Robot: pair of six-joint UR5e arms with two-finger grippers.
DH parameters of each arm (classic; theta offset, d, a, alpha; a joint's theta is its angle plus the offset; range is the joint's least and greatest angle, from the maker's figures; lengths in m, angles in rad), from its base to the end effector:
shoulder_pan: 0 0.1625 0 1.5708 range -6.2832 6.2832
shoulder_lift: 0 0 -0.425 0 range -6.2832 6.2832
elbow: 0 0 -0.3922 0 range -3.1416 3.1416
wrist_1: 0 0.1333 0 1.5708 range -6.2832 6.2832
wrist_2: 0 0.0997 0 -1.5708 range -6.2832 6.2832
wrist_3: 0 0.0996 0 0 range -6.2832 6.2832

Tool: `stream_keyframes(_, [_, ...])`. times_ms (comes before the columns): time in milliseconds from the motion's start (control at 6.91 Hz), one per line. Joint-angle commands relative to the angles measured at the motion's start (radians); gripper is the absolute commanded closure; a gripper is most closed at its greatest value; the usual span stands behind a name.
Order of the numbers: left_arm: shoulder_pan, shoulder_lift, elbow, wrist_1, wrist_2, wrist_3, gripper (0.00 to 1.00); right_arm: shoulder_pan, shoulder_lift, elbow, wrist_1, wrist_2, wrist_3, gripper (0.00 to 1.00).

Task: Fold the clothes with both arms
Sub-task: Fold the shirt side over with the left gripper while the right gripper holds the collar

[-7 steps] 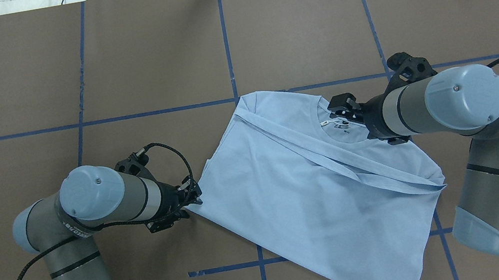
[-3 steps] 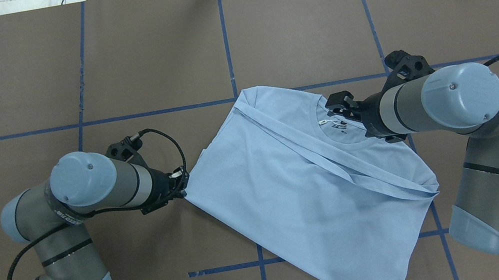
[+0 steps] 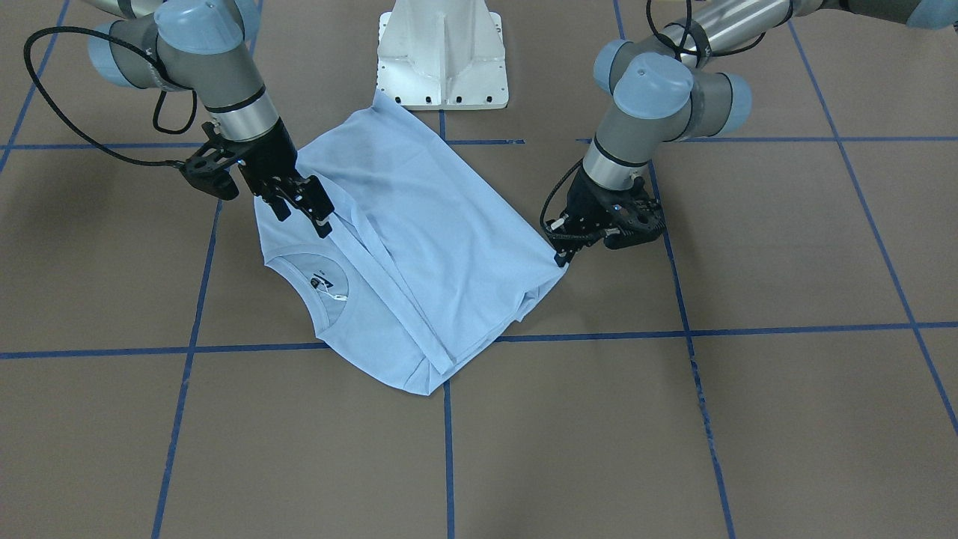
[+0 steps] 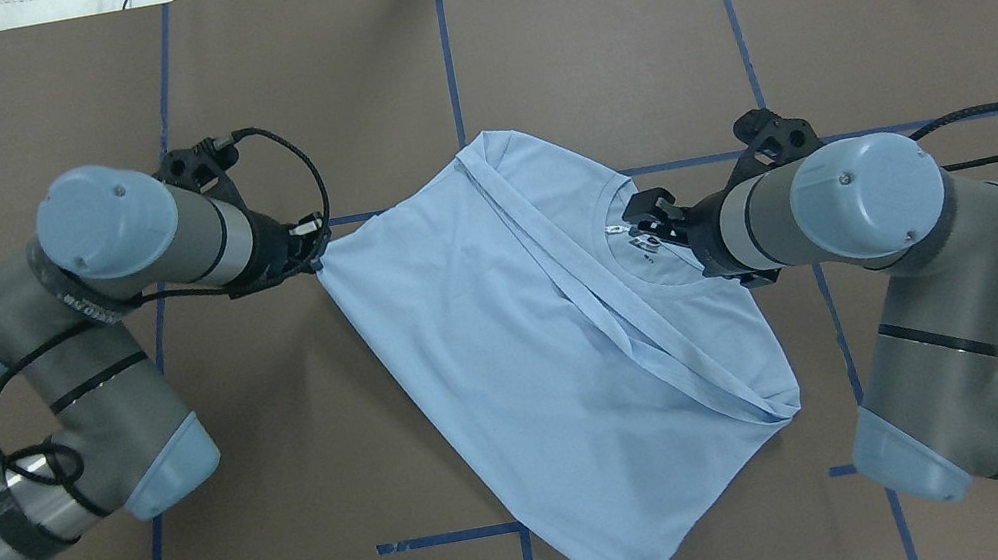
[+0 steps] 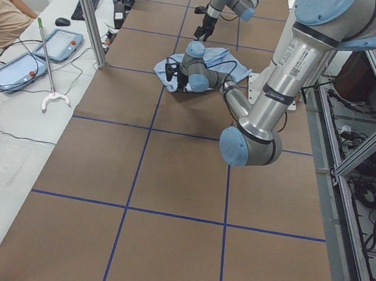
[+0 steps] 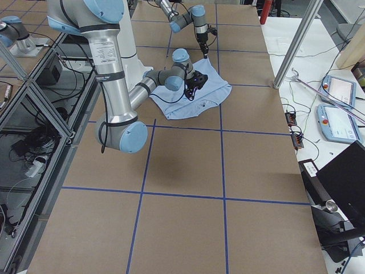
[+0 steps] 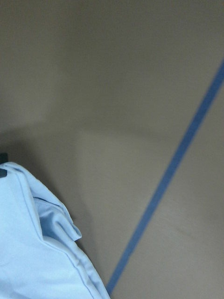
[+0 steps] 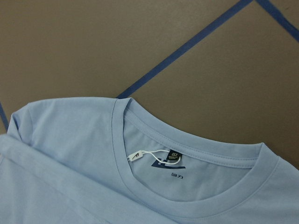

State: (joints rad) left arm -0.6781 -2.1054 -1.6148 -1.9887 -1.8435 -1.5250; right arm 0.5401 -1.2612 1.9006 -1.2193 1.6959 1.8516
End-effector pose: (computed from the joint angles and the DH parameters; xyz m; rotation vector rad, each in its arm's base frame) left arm 0.4624 -0.5092 0.2821 0.1180 1.0227 -0.4403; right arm -0.4366 -0.4027 0.3040 0.0145 -1.0182 0.6888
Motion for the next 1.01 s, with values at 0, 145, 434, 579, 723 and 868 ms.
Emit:
stream_keyframes(0, [-0.073, -0.227, 0.309, -0.094, 0.080, 0.025, 1.00, -0.022, 0.039, -0.029, 0.003, -0.037, -0.002, 0.00])
stream_keyframes(145, [-0.102, -0.282, 0.476, -0.257, 0.085, 0.025, 1.00, -0.023, 0.040, -0.031, 0.007, -0.039, -0.003, 0.00])
stream_keyframes(434, [-0.112, -0.405, 0.723, -0.424, 0.150, 0.031, 1.00, -0.034, 0.042, -0.031, 0.007, -0.041, -0.003, 0.00])
stream_keyframes(579, [-0.109, -0.407, 0.722, -0.433, 0.147, 0.029, 0.42, -0.037, 0.040, -0.028, 0.007, -0.039, -0.005, 0.00])
stream_keyframes(723, [-0.100, -0.377, 0.645, -0.455, 0.142, 0.023, 0.36, -0.075, 0.040, -0.031, 0.004, -0.038, -0.041, 0.00])
stream_keyframes(868, [-0.092, -0.249, 0.439, -0.447, 0.085, 0.019, 0.36, -0.115, 0.042, -0.019, -0.003, -0.039, -0.119, 0.00])
